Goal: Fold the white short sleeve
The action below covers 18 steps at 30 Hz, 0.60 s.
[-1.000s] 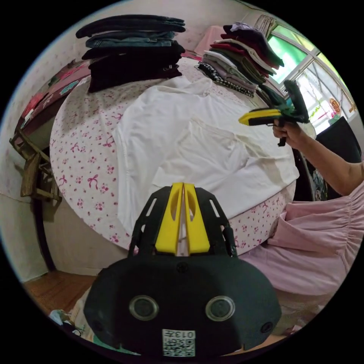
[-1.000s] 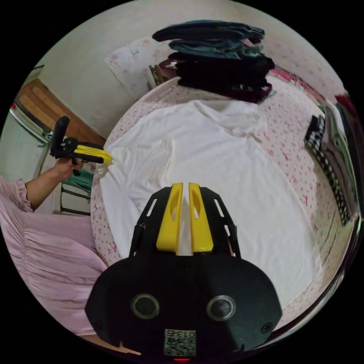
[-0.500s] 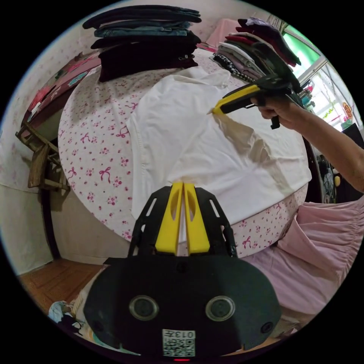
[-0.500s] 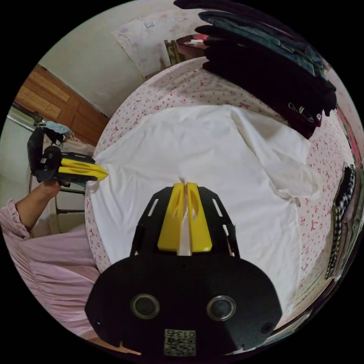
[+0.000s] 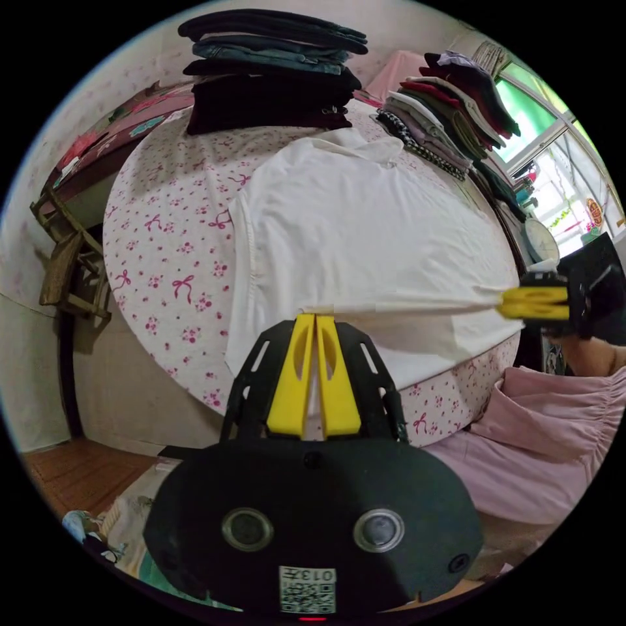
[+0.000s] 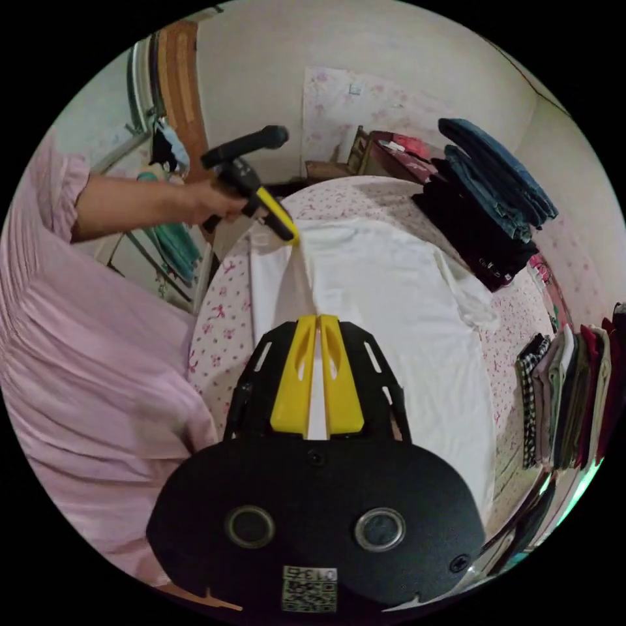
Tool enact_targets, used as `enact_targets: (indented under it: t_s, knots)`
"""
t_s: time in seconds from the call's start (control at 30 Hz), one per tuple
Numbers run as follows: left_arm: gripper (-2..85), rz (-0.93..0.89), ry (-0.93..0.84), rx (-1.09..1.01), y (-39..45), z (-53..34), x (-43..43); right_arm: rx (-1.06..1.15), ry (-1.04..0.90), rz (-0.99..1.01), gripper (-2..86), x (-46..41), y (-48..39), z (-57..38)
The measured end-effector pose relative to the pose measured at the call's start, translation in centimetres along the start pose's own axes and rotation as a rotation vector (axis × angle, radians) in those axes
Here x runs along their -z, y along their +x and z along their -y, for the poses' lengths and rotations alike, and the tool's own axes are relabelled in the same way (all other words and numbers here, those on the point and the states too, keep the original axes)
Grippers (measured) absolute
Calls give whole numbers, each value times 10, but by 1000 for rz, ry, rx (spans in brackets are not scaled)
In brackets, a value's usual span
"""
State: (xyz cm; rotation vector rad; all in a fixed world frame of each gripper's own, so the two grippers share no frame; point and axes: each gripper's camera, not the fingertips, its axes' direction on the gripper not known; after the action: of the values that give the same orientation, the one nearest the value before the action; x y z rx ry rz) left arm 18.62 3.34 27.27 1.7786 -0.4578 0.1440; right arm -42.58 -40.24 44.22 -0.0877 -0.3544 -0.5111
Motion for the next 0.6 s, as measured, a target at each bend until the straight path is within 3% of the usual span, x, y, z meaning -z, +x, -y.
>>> enact_targets:
  t_s: [0.27,0.43,0.6]
  knots:
    - [-3,-25,32,88,-11,-24,15,-72,-202,-95,2,-52,-40,-29]
    - [-2,43,116,115,-6,-42,41,-295,-98,-75,7,-20,13,-54]
    - [-2,54,118,-69,46,-17,35,-514,-89,19,29,-31,89,-64]
